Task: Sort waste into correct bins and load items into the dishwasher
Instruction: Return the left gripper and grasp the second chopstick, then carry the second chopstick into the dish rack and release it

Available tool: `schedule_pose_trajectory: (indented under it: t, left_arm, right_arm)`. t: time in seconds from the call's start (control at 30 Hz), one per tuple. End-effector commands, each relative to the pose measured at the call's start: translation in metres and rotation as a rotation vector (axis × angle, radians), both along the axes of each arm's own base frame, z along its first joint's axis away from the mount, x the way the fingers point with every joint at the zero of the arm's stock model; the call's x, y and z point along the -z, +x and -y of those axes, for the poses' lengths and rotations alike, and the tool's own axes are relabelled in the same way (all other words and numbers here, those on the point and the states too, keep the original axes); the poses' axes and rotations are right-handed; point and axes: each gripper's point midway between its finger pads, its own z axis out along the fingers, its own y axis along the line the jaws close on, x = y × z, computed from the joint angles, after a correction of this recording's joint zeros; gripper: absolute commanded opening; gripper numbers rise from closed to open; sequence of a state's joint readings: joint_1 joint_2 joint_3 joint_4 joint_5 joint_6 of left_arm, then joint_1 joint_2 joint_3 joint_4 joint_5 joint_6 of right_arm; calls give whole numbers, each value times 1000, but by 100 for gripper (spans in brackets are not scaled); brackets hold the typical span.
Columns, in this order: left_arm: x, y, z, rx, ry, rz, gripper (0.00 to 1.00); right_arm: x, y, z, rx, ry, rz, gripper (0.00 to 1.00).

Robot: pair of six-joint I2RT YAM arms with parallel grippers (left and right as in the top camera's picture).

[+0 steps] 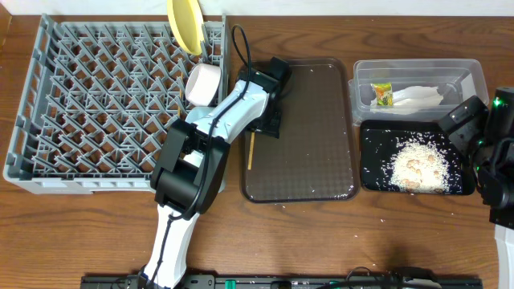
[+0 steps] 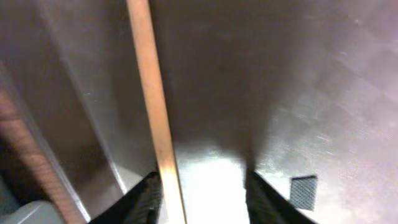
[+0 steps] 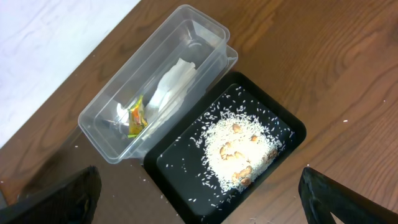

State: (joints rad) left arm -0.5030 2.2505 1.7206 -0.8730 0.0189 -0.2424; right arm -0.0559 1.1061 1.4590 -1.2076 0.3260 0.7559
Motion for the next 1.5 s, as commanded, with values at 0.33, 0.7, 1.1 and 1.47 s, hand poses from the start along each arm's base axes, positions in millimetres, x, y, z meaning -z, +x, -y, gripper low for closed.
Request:
schedule_pose_trajectory:
  t: [0.33,0.7,1.1,1.47]
  left_arm:
    - [20,-17,10,-22,-64,-102,7]
    - [-149,7,-22,-4,-62,257,8]
    - [-210,3,-176,-208,115,345,7]
    - [-150,24,-233,-264,173,236,8]
  right_arm:
    - [1,0,3,5,-15,-10,99]
    - [1,0,3,5,-16,-11,99]
    - [1,0,3,5,-15,-10,99]
    - [1,0,3,5,-16,-11,99]
